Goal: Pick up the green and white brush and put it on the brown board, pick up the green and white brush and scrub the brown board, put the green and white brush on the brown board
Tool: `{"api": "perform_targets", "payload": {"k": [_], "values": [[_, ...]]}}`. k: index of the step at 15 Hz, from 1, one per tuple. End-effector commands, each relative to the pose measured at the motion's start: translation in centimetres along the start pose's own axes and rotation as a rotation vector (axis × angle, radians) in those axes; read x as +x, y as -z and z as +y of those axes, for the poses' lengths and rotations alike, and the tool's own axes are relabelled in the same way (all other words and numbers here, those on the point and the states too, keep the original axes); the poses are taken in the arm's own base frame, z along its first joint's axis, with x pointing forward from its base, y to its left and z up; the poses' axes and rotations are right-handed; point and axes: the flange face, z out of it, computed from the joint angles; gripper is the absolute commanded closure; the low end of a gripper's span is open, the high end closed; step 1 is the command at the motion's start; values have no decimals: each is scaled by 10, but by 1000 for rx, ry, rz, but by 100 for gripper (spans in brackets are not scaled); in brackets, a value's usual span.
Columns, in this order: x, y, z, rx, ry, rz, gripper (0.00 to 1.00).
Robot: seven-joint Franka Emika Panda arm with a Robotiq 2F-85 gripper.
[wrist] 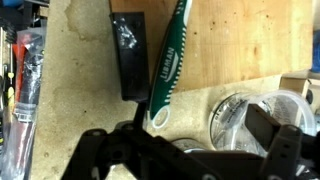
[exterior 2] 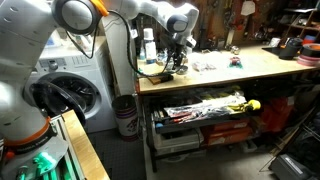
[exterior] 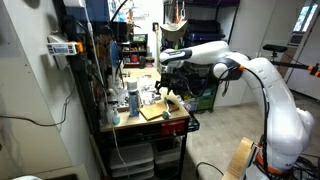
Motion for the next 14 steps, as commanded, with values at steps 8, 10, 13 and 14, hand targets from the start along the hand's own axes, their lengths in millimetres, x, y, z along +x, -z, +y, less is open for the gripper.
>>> {"api": "perform_targets", "payload": {"k": [8,10,13,14], "values": [[-9,-33,19,83,97,-60,30],[-10,-34,22,68,89,-68,48],[-10,-32,26,37,73,-74,70],[-10,-32,27,28,69,-77,77]]}}
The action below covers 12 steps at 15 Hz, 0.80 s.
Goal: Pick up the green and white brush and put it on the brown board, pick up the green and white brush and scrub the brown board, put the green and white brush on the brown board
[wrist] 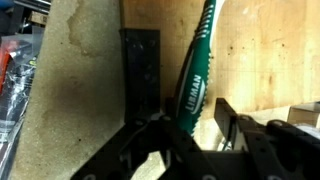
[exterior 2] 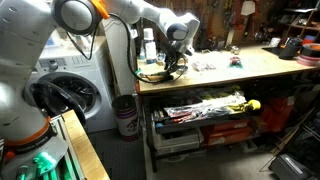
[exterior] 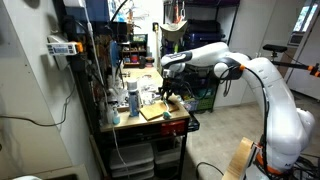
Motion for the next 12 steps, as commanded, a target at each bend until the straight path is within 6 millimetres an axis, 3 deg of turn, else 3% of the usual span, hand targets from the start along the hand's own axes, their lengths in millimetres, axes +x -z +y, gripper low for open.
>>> {"api": "perform_targets", "payload": {"k": [1,3,7,12], "values": [[-6,2,9,-28,-18,-11,85],[-5,3,10,-38,-34,-19,96],[-11,11,9,-18,-99,-76,93],[-34,43,14,-14,-294,-260,93]]}}
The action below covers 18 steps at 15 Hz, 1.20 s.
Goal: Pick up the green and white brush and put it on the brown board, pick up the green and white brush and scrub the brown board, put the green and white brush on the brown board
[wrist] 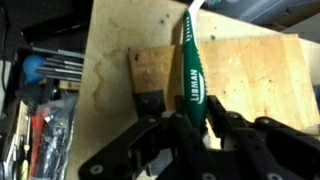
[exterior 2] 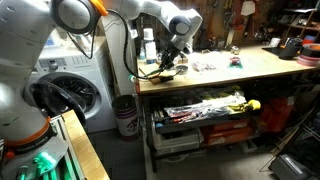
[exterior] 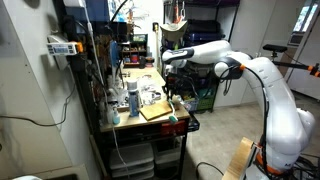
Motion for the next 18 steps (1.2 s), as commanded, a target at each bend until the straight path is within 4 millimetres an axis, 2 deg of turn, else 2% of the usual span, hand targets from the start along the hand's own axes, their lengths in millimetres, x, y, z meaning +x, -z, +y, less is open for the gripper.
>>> {"api": "perform_targets", "payload": {"k": [1,5,7,10,13,18], "values": [[-13,26,15,9,-174,-91,93],[0,32,28,6,-351,-95,93],[12,40,35,82,-405,-55,93],[31,40,39,159,-461,-9,93],[46,30,44,174,-519,10,93],[68,1,47,146,-539,15,93]]}}
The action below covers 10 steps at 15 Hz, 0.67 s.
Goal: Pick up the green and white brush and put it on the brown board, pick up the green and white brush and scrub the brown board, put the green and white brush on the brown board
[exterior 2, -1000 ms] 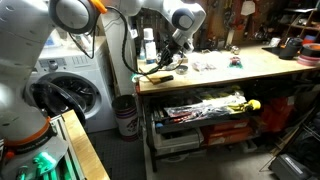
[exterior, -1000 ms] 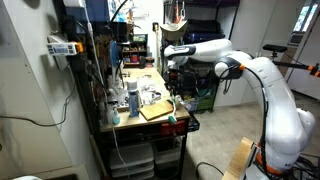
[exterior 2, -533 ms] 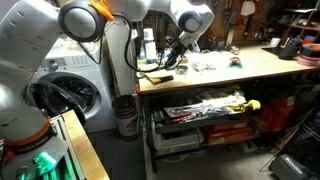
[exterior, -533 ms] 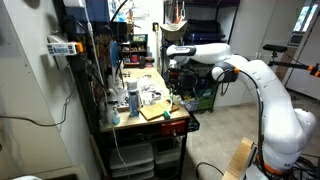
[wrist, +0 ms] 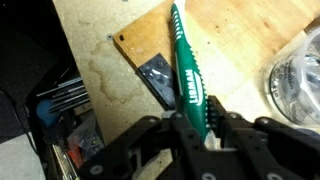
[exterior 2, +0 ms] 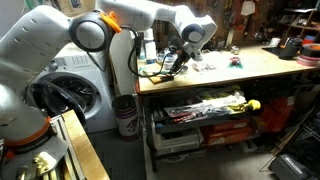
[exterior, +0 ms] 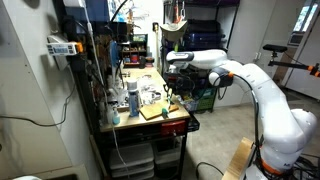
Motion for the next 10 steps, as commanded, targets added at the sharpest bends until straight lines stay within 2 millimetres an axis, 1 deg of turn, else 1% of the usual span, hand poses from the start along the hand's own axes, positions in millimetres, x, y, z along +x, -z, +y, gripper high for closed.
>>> {"api": "perform_targets", "payload": {"k": [1,2,3,5,6,7,8,9,10], "values": [[17,-15,-7,7,-24,12,88],[17,-17,-9,0,-15,8,48],[11,-13,-12,-1,6,10,47],[-3,-4,-21,-23,43,38,34],[-13,-2,-27,-43,69,50,25],[-20,-2,-33,-65,86,61,19],[-27,-6,-38,-93,106,61,10],[-33,-11,-42,-130,113,58,3],[-40,-16,-44,-166,122,40,0]]}}
